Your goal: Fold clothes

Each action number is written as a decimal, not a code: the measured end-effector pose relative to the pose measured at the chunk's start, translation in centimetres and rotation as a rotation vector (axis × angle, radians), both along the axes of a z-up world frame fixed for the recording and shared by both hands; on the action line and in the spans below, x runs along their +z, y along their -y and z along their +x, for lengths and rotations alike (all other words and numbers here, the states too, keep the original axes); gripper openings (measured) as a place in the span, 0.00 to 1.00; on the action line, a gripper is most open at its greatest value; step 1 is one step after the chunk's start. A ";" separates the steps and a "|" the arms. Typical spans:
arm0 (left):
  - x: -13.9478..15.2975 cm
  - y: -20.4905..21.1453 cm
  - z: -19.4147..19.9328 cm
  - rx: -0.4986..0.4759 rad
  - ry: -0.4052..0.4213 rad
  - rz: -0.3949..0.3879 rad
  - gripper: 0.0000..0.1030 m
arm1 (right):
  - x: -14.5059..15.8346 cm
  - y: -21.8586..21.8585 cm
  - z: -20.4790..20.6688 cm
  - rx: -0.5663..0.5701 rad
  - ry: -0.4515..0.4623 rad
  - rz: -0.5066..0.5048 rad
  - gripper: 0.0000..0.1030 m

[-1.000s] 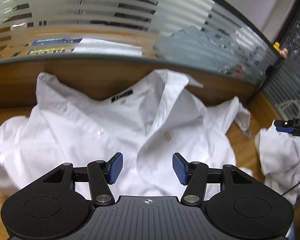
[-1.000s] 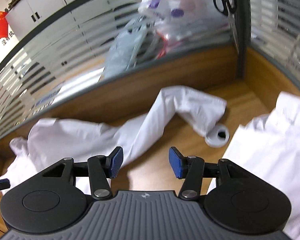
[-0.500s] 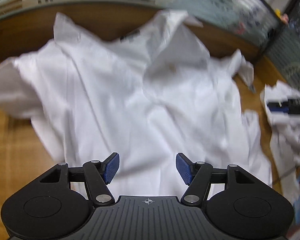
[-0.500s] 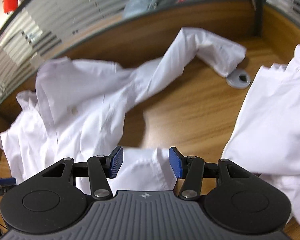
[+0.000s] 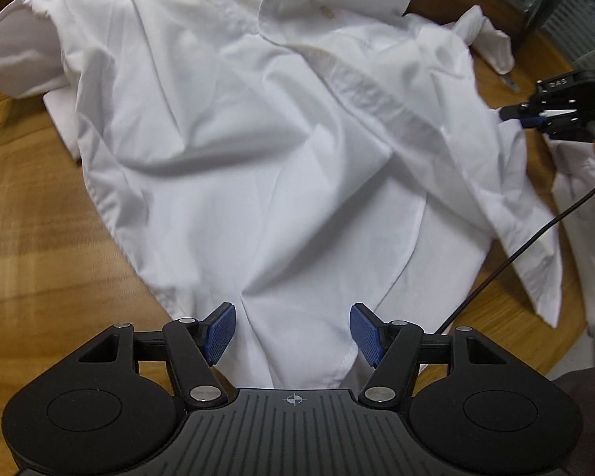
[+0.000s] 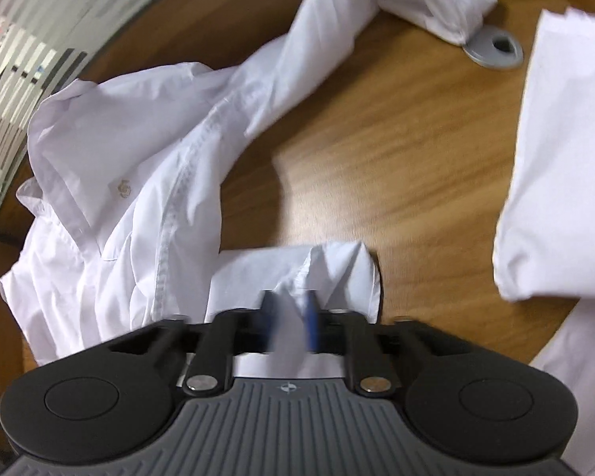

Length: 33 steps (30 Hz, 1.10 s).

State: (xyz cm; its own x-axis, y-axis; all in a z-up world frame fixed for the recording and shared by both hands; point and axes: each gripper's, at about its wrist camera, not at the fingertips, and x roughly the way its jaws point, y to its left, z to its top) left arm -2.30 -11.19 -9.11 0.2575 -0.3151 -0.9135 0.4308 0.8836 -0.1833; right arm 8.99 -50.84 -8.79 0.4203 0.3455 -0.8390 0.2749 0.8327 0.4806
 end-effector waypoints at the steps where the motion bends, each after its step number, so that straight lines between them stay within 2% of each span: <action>1: 0.0 0.0 -0.2 0.000 0.005 0.010 0.30 | 0.2 0.1 -0.3 -0.013 0.002 0.012 0.08; 3: 0.2 -0.2 -0.4 0.009 0.014 0.022 0.12 | 0.8 0.3 -1.0 -0.047 0.007 0.041 0.06; 6: 1.1 -1.2 -0.3 0.043 0.030 0.025 0.04 | 2.1 0.8 -2.5 -0.122 0.020 0.103 0.05; 9: 2.4 -2.8 0.3 0.051 0.061 0.032 0.04 | 3.6 0.9 -4.6 -0.194 0.035 0.141 0.05; 16: 4.8 -7.2 2.0 0.008 0.121 0.067 0.03 | 6.7 -1.0 -10.8 -0.347 0.081 0.131 0.03; 22: 5.7 -12.8 2.1 -0.041 0.151 0.109 0.03 | 8.2 -3.9 -17.2 -0.544 0.097 0.179 0.02; 26: 6.1 -16.3 2.6 -0.093 0.176 0.152 0.03 | 8.6 -5.9 -21.8 -0.719 0.094 0.253 0.02; 30: 6.2 -18.5 3.6 -0.103 0.150 0.189 0.03 | 8.6 -8.7 -25.9 -0.824 0.079 0.256 0.02; 33: 5.8 -19.3 3.9 -0.144 0.121 0.200 0.04 | 8.0 -10.7 -28.6 -0.850 0.066 0.224 0.01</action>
State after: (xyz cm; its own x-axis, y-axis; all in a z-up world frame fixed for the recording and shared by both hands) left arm 1.60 8.15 -3.31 0.3342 -0.1729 -0.9265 0.5630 0.8250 0.0491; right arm -19.57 -40.18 -0.79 0.6550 0.0468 -0.7542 0.7248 0.2431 0.6446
